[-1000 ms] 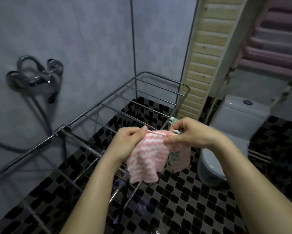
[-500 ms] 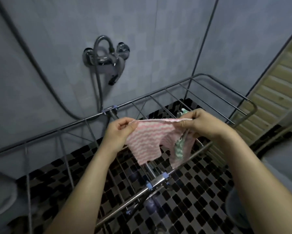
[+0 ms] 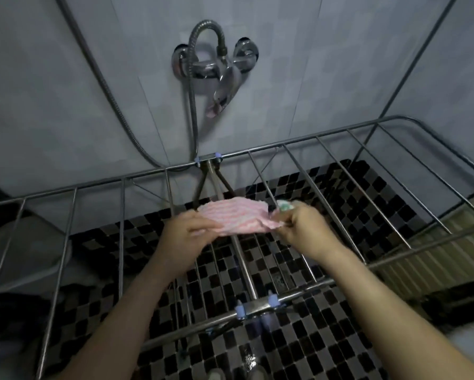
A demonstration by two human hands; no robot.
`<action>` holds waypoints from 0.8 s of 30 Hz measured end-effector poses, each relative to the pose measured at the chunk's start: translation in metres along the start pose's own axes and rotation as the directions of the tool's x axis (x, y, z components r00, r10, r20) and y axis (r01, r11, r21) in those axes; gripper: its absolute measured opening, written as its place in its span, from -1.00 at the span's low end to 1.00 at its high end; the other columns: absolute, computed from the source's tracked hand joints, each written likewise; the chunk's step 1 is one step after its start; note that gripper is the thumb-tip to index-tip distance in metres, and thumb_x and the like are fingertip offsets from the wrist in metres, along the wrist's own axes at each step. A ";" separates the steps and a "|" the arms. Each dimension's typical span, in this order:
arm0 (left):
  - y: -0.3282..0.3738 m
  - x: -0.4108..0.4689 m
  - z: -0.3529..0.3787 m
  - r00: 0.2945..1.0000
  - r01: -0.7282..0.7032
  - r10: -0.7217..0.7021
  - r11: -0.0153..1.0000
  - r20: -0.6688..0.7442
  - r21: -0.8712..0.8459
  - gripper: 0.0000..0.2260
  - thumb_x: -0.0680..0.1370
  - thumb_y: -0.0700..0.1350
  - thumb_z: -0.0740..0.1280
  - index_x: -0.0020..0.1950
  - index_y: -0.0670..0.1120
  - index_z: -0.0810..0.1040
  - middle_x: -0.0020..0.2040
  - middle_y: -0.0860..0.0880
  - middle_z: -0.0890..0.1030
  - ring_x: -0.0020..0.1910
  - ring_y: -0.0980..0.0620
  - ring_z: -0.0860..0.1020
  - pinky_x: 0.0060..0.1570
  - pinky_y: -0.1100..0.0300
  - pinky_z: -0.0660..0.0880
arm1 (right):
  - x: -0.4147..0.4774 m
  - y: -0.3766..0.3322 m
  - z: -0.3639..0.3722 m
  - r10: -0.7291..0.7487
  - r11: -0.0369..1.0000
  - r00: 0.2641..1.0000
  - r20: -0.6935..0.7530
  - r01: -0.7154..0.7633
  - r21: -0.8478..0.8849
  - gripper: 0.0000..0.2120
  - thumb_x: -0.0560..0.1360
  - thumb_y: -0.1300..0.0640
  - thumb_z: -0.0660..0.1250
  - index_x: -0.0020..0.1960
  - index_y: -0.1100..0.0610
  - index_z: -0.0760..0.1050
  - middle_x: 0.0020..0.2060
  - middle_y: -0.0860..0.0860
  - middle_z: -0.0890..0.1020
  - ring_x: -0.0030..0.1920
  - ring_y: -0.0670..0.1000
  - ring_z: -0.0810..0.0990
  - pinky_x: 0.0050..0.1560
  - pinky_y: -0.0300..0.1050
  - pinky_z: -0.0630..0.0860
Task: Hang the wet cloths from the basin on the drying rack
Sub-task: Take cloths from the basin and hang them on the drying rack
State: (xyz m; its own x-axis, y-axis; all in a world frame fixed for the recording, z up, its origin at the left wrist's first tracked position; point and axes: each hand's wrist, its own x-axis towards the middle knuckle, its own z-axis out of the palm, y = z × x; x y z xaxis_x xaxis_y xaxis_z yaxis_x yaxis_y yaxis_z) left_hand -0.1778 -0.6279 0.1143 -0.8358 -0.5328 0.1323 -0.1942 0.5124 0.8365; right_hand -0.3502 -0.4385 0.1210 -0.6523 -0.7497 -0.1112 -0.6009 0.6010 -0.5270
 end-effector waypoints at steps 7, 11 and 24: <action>-0.048 -0.033 0.033 0.901 -0.108 -0.081 0.909 0.426 0.402 -0.87 0.55 -0.12 0.34 0.02 0.05 0.65 -0.11 0.09 0.49 -0.09 0.12 0.44 -0.14 0.24 0.37 | -0.005 0.014 0.064 -0.012 0.961 0.953 0.303 0.094 -0.261 -0.73 0.50 0.27 0.31 0.15 0.09 0.63 0.28 0.12 0.49 0.20 0.14 0.57 0.13 -0.01 0.55; -0.050 -0.034 0.030 0.860 -0.158 -0.041 0.926 0.509 0.342 -0.76 0.53 -0.17 0.25 0.06 0.11 0.60 -0.09 0.12 0.48 -0.11 0.13 0.48 -0.15 0.16 0.47 | -0.010 0.015 0.067 -0.043 0.960 0.929 0.367 0.140 -0.242 -0.76 0.49 0.30 0.32 0.07 0.08 0.64 0.27 0.14 0.51 0.21 0.14 0.56 0.19 -0.07 0.51; -0.046 -0.026 0.038 0.633 -0.225 -0.112 0.920 0.766 0.321 -0.49 0.45 -0.27 0.22 0.25 0.24 0.56 -0.16 0.14 0.35 -0.12 0.12 0.41 -0.16 0.24 0.43 | -0.006 0.004 0.073 -0.083 0.996 0.925 0.371 0.081 0.022 -0.88 0.46 0.10 0.46 -0.01 0.00 0.62 -0.01 -0.07 0.64 0.14 -0.12 0.49 0.27 -0.04 0.46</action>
State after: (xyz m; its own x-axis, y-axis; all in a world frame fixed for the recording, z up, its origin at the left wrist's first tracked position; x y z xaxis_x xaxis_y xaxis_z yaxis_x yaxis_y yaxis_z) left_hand -0.1664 -0.6116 0.0520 -0.9005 0.1210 -0.4177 -0.1555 0.8075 0.5691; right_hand -0.3152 -0.4515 0.0579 -0.3820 -0.8462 -0.3715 -0.6413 0.5321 -0.5528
